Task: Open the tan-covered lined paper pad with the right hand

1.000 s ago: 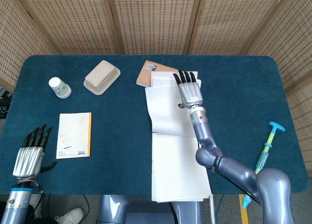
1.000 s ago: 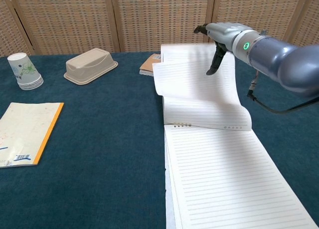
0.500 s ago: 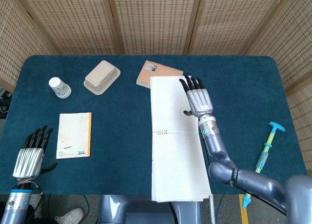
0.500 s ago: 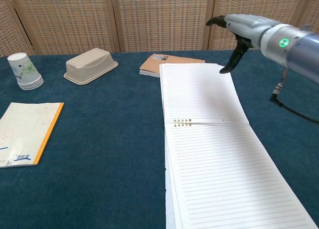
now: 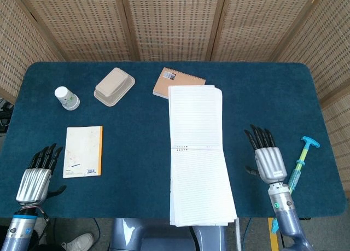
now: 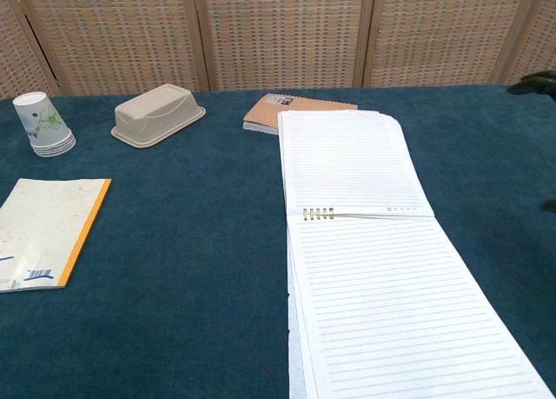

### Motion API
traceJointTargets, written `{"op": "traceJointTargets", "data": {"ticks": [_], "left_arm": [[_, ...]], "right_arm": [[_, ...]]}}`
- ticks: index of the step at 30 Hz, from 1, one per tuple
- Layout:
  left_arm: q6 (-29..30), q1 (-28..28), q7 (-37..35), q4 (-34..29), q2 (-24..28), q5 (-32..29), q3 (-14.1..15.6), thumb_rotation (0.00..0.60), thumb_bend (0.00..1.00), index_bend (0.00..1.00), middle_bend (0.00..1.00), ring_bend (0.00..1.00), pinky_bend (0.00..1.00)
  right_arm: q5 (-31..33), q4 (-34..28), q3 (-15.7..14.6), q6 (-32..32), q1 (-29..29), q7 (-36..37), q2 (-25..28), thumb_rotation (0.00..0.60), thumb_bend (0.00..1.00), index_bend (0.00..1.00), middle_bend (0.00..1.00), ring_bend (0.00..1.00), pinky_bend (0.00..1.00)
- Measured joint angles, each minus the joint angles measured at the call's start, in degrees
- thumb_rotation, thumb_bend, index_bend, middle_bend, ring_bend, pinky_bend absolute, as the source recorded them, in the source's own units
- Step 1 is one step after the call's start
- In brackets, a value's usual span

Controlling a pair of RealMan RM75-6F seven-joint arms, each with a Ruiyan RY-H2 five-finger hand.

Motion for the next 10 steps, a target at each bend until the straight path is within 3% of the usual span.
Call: {"op": "traceJointTargets", "data": {"ticks": [10], "left_arm": [[1.23, 0.48, 0.21, -0.36, 0.16, 0.75, 0.15, 0.600, 0.10, 0.00, 0.00, 0.00, 0.09]], "right_arm": [[-5.10, -0.21, -3.28, 5.84, -6.66, 3.32, 2.36, 0.600, 0.15, 0.13, 0.00, 0.00, 0.00]]}}
